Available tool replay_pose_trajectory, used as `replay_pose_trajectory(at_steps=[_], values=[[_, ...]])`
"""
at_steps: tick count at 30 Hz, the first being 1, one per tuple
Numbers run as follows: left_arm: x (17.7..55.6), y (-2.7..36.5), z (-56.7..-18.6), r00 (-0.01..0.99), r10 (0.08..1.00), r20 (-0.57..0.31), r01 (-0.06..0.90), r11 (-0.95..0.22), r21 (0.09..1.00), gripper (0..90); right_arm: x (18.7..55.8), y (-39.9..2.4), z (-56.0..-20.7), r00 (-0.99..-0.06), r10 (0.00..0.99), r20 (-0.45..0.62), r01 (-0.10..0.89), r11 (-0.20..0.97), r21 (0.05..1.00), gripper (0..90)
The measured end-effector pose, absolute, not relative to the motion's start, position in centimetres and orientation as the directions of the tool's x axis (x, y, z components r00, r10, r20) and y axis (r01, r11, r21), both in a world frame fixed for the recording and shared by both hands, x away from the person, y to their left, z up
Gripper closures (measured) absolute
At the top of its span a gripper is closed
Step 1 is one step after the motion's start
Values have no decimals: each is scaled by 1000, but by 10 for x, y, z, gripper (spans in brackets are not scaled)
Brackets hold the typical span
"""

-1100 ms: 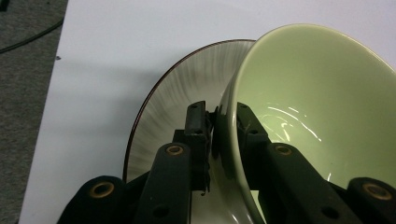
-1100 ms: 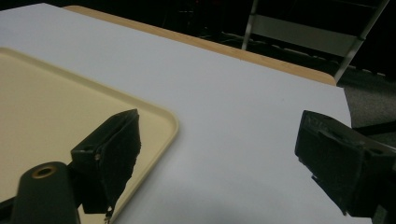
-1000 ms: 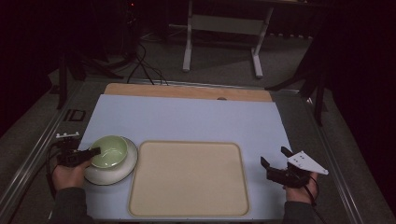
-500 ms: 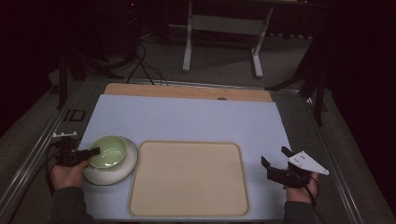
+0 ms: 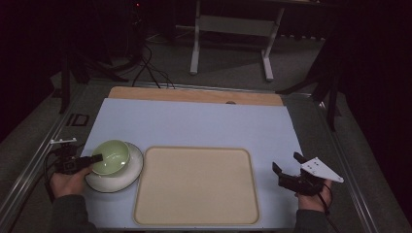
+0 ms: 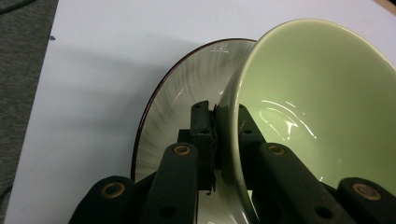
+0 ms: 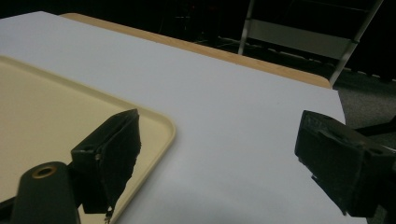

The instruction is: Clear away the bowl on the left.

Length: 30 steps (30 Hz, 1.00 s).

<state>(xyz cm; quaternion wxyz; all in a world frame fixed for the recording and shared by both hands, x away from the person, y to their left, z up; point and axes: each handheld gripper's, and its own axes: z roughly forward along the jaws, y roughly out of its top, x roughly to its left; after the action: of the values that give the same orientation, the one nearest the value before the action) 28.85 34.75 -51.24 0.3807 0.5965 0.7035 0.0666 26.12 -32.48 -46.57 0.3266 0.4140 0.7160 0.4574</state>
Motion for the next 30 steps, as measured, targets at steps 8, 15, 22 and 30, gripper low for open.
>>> replay_pose_trajectory(at_steps=[8,15,22,30], values=[[288,349,-513,1,883,-469,784,290,549,834,261,-325,-465,-445,891,-87,293,237,926,138],[290,351,-514,24,868,-497,783,293,550,832,261,-325,-465,-447,890,-90,291,240,926,139],[288,350,-510,58,839,-541,761,313,568,832,261,-324,-465,-449,889,-94,288,244,926,139],[289,343,-504,85,816,-571,751,324,576,832,261,-324,-466,-456,885,-96,292,250,923,139]])
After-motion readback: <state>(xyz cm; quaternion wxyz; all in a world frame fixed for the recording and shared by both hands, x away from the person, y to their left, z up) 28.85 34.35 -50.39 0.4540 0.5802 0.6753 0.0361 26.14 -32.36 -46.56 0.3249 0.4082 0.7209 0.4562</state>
